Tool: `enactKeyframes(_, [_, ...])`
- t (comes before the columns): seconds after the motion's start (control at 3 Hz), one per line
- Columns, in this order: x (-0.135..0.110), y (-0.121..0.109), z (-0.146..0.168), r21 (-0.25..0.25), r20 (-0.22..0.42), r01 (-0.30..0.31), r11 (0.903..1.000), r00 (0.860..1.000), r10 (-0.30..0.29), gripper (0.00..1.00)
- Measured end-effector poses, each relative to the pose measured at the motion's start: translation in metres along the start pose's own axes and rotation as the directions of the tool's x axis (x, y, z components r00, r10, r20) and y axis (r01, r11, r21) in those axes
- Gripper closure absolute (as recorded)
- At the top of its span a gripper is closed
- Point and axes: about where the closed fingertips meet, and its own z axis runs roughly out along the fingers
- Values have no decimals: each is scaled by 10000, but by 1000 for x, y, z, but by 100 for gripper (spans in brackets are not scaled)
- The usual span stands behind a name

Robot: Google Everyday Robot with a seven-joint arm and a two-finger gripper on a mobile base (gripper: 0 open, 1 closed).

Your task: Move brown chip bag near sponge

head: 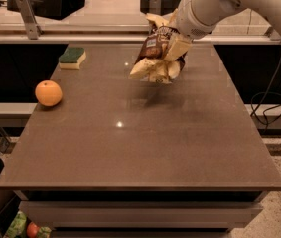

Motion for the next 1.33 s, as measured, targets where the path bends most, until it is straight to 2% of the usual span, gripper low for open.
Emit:
enactKeyframes(0.67, [-52, -22, 42, 171, 618, 766, 9969, 9951, -775, 100])
enactKeyframes(1.0, [-52, -22, 43, 172, 619, 767, 9969, 9951, -777, 100])
enactKeyframes(1.33, [-57, -27, 54, 424, 611, 875, 9953, 9941, -900, 100])
